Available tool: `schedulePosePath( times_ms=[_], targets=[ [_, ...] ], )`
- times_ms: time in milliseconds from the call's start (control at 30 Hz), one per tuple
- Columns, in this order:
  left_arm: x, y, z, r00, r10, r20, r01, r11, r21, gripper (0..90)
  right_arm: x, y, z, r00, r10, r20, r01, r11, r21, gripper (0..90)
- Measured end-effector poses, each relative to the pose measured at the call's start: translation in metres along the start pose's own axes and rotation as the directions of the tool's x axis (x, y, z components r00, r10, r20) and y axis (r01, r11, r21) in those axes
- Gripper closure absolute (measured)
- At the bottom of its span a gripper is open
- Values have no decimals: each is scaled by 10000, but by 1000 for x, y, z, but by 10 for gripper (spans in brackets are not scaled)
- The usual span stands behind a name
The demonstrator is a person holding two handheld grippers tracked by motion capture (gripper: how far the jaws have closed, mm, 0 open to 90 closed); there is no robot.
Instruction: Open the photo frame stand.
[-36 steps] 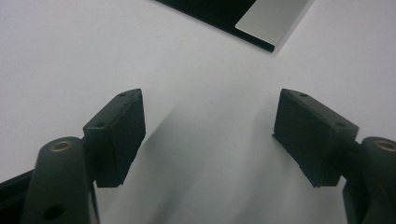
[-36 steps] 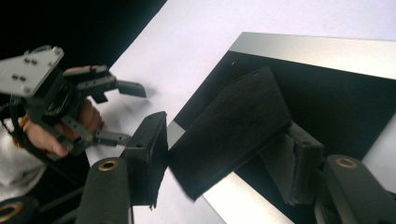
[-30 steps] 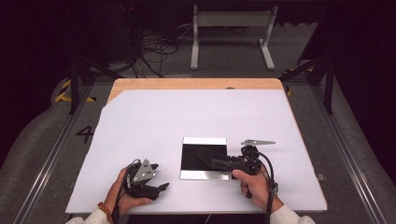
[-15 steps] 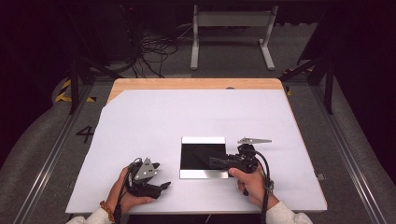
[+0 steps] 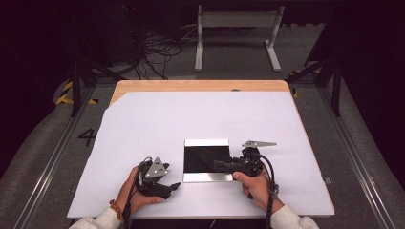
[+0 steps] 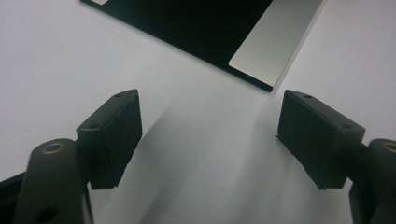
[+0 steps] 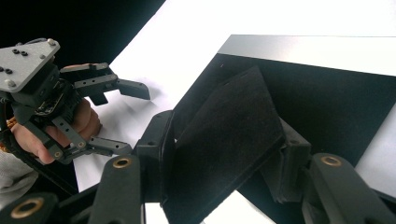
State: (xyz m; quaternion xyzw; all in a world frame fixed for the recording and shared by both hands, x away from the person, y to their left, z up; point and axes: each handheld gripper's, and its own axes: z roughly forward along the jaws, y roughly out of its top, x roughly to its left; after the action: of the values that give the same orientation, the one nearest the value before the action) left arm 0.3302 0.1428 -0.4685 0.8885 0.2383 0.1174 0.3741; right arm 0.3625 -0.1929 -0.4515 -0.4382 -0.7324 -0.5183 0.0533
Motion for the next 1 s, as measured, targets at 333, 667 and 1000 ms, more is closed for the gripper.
schedulePosePath(
  times_ms=[333,667,1000],
  targets=[
    [-1,6,7,9999,139,-90,-137,9998,111,211,0,1,0,9999,-163,23,163,9999,42,505],
    [-1,15,16,9997,219,-145,-217,9996,192,176,0,1,1,9994,-340,-49,341,9994,17,510],
    [-2,19,18,9978,496,-431,-487,9986,222,160,3,1,-1,9961,-883,43,884,9958,-222,516]
  ],
)
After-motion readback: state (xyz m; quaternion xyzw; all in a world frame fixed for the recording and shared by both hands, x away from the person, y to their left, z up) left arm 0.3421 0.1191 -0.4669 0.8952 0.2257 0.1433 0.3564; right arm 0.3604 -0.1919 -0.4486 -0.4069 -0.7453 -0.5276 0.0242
